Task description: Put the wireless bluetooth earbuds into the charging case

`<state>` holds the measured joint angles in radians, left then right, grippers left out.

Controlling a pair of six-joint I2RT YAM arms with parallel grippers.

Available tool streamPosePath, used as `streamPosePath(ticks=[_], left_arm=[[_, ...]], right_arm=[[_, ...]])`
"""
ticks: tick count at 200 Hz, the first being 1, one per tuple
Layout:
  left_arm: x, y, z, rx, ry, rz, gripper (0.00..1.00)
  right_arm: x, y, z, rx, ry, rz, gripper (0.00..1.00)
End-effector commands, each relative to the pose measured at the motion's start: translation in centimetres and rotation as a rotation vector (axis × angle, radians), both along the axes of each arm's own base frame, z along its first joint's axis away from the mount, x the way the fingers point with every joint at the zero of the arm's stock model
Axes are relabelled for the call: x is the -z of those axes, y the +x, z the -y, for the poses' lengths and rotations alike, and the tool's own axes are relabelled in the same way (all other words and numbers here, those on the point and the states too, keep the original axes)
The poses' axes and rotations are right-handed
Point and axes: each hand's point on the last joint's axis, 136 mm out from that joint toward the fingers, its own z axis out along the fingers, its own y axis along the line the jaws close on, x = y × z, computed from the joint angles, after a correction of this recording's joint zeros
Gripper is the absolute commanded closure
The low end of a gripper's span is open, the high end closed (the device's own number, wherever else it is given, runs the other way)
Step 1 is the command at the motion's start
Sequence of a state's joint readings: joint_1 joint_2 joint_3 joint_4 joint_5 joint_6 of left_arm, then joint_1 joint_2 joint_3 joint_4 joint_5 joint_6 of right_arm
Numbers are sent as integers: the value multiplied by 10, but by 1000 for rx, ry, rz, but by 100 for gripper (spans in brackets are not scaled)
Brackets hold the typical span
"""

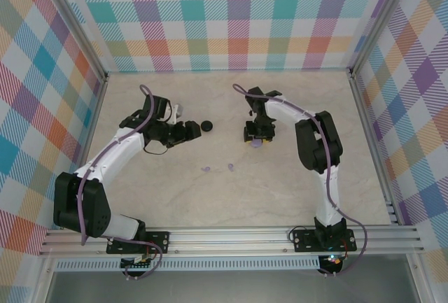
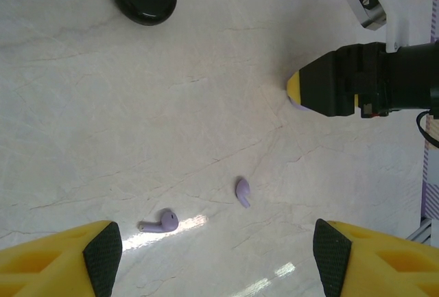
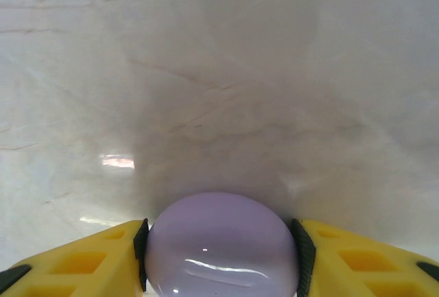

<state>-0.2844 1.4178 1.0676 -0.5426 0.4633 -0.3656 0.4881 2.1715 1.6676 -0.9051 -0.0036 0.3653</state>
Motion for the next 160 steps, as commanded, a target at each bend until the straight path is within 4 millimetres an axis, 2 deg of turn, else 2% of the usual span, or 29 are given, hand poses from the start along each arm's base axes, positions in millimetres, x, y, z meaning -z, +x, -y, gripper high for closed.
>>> streamPosePath(ticks=[1,55,110,127,133,160], left_arm=[[-1,-4,11,15,-37,2,25],[13,0,26,20,-47,-14,25],[34,11,47,9,-76,-31,25],[42,13,48,-3,-71,-50,25],[40,20,50,-6,-82,-24,25],[48,27,54,-20,-96,-30,24]], right_arm=[[0,-16,-26,29,56,-27,46],[-4,-19,-52,65,112,-8,46],[-10,-18,-52,67,129,18,33],[-17,-18,-51,62,142,35,29],[-20,-17,-50,63,152,46,28],[-45,-12,-48,79,253,111,26]])
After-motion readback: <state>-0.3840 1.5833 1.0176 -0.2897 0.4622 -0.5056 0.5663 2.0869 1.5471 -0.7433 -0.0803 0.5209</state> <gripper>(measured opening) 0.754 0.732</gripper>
